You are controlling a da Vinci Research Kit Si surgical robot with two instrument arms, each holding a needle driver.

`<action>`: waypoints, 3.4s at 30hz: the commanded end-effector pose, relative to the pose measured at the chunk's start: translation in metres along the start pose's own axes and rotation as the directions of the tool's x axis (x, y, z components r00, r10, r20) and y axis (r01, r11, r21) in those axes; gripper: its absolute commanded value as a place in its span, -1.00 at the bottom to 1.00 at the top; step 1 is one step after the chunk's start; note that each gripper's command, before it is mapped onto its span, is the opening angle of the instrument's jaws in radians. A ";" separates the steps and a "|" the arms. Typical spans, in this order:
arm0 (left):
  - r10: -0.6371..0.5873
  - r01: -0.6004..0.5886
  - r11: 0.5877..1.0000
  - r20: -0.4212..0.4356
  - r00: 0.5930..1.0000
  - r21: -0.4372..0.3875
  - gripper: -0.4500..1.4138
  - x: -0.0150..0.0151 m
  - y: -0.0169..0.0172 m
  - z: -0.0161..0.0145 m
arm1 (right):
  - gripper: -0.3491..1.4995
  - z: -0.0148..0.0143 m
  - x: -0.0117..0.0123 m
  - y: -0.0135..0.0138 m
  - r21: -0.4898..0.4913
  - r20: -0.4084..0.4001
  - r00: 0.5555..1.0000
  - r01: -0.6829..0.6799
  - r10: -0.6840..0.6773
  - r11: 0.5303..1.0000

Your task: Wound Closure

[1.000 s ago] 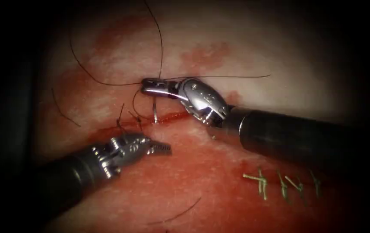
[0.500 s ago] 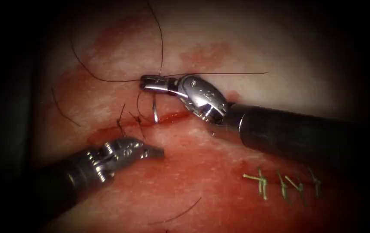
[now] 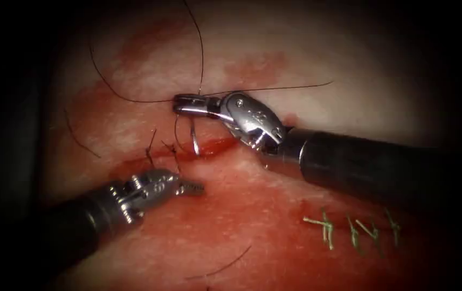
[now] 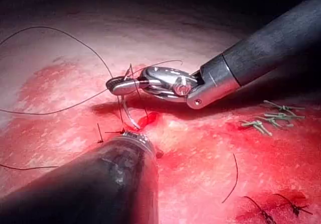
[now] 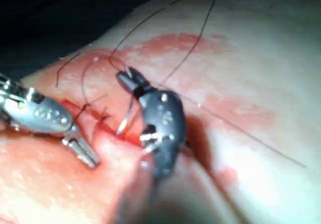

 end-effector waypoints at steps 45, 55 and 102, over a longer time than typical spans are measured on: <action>-0.008 0.008 1.000 0.001 1.000 0.004 -0.82 -0.0008 -0.0015 0.0006 | -1.00 0.0005 0.0003 -0.0031 -0.157 0.173 0.874 -0.431 0.454 0.889; -0.014 0.014 1.000 0.002 1.000 0.001 -0.82 -0.0010 -0.0018 0.0001 | -1.00 0.0005 -0.0005 -0.0047 -0.128 0.219 0.783 -0.568 0.582 0.813; 0.257 -0.208 0.945 -0.178 0.950 0.253 -0.28 0.0021 0.0033 -0.0014 | 0.33 -0.0059 0.0058 0.0002 -0.179 0.071 0.798 -0.581 0.599 0.794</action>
